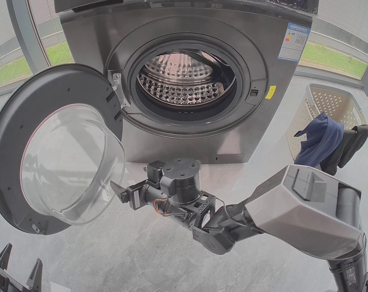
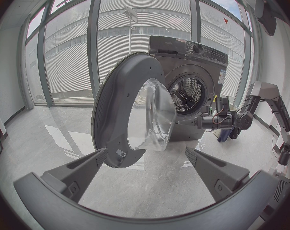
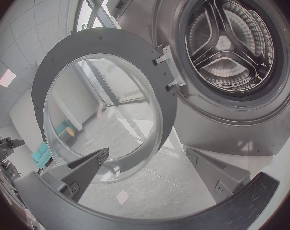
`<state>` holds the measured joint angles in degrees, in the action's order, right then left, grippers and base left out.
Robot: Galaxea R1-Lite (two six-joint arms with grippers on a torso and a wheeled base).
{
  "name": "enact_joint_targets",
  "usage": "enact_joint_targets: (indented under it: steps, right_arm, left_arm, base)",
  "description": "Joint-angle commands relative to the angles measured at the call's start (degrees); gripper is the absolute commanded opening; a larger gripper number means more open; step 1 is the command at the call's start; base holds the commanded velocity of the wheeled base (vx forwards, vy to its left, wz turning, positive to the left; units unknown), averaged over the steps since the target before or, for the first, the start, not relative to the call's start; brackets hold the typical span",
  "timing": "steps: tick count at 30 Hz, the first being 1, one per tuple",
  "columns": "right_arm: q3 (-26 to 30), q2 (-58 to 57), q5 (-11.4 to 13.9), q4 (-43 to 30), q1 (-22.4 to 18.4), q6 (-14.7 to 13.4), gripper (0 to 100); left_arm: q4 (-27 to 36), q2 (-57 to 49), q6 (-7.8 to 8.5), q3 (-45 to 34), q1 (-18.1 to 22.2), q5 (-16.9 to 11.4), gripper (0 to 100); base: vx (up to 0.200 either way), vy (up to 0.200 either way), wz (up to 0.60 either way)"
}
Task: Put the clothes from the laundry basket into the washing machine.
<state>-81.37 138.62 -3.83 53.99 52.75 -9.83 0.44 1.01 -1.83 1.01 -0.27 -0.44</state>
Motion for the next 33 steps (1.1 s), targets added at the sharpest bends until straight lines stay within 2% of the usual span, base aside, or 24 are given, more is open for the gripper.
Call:
enact_joint_targets:
  steps: [1,5,9,10,11,13,14,17,21,24,25,26,33]
  right_arm:
    - [9.0,-10.5,-0.4,0.2,-3.4,-0.3,100]
    - [15.9,-18.7,-0.3,-0.1,-6.1,-0.2,100]
    - [28.5,-30.4,-0.1,0.4,-9.2,-0.2,100]
    - [29.0,-30.9,-0.1,0.4,-9.2,-0.2,100]
    - [34.9,-35.7,-0.1,0.5,-10.2,-0.2,100]
    - [35.3,-36.1,-0.1,0.6,-10.2,-0.2,100]
    - [43.0,-42.6,-0.4,0.9,-11.1,-0.3,100]
    - [48.3,-48.2,-0.5,1.0,-12.0,-0.2,100]
    - [57.5,-57.9,-0.3,1.0,-17.7,1.0,100]
    - [59.8,-60.7,-0.2,1.0,-19.5,1.7,100]
    - [64.7,-66.0,-0.1,1.1,-22.6,2.0,100]
    - [64.8,-66.3,-0.1,1.1,-22.8,2.1,100]
    - [81.0,-83.4,0.0,0.8,-33.9,3.9,100]
  left_arm:
    - [0.0,-0.8,-0.02,-0.9,0.0,0.0,100]
    - [0.0,-0.8,-0.02,-0.9,0.0,0.0,100]
    - [0.0,-0.8,-0.02,-0.9,0.0,0.1,100]
    - [0.0,-0.8,-0.02,-0.9,0.0,0.0,100]
    - [0.0,-0.8,-0.02,-0.9,0.0,0.1,100]
    - [0.0,-0.9,-0.02,-0.9,0.0,0.0,100]
    - [0.0,-0.9,-0.02,-0.9,0.0,0.0,100]
    - [0.0,-0.9,-0.02,-0.9,0.0,0.0,100]
    - [0.0,-0.8,0.07,-0.9,0.0,0.1,100]
    - [0.0,-0.9,0.07,-0.9,0.0,0.1,100]
    - [0.0,-0.8,0.07,-0.9,0.0,0.1,100]
    - [0.0,-0.9,0.07,-0.9,0.0,0.1,100]
    - [0.0,-0.9,0.16,-0.9,0.0,0.1,100]
  base:
    - [0.0,0.0,0.0]
    - [0.0,0.0,0.0]
    - [0.0,0.0,0.0]
    - [0.0,0.0,0.0]
    - [0.0,0.0,0.0]
    - [0.0,0.0,0.0]
    - [0.0,0.0,0.0]
    - [0.0,0.0,0.0]
    - [0.0,0.0,0.0]
    - [0.0,0.0,0.0]
    - [0.0,0.0,0.0]
    - [0.0,0.0,0.0]
    - [0.0,0.0,0.0]
